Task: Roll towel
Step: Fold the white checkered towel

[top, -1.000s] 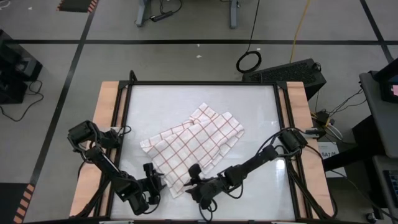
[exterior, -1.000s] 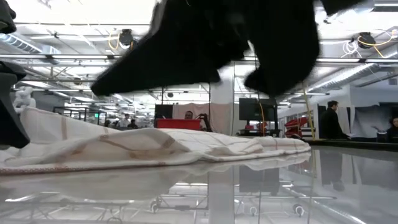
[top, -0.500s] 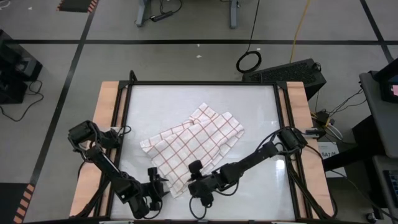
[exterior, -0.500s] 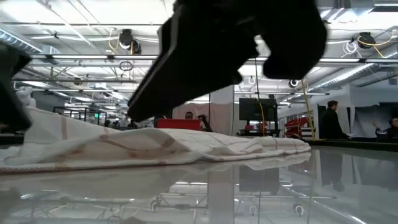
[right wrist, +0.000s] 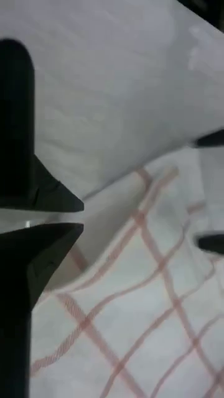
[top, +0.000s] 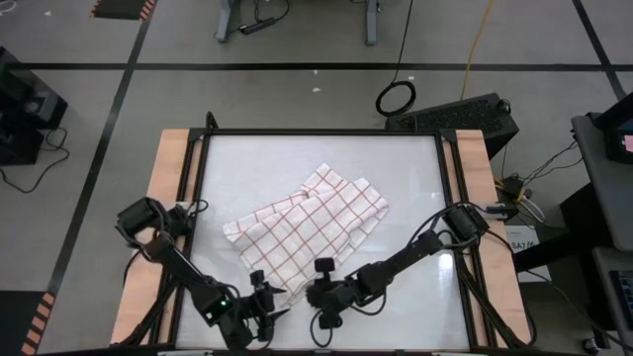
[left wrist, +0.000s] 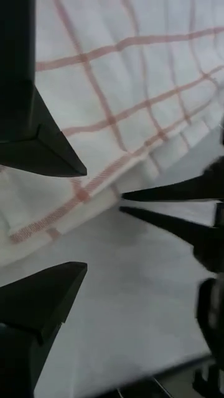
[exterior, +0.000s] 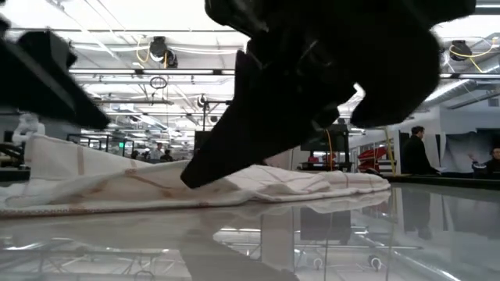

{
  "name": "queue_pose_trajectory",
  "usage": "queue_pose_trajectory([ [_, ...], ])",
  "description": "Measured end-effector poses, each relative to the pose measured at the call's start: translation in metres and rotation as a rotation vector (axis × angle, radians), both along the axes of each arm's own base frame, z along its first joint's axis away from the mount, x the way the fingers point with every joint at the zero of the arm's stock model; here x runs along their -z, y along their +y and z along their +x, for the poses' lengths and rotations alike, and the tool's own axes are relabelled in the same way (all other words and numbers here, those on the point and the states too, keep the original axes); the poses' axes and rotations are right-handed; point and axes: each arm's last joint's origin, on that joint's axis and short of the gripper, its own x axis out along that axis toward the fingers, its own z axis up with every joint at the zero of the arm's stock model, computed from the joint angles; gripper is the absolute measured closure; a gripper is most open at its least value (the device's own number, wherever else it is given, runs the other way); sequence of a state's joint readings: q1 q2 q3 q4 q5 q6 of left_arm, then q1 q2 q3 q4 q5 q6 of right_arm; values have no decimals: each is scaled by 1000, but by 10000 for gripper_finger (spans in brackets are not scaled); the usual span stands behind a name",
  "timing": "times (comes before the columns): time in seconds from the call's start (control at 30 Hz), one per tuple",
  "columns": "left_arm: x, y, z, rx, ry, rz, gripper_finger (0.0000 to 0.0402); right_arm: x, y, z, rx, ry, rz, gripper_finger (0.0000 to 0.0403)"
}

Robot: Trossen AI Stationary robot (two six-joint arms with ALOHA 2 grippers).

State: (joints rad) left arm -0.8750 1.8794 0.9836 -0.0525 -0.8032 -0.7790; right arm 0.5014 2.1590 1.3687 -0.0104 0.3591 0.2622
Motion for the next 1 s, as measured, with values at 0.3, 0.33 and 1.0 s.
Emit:
queue_pose_trajectory([
  [0.3, 9, -1, 4, -34, -23, -26, 160, 16, -9, -4, 86, 4, 31, 400],
  [0.33, 10, 0, 5, -45, -22, -34, 160, 17, -10, -3, 92, 1, 30, 400],
  [1.0, 15, 4, 4, -57, 77, -118, 166, 21, -12, 0, 91, 5, 60, 399],
])
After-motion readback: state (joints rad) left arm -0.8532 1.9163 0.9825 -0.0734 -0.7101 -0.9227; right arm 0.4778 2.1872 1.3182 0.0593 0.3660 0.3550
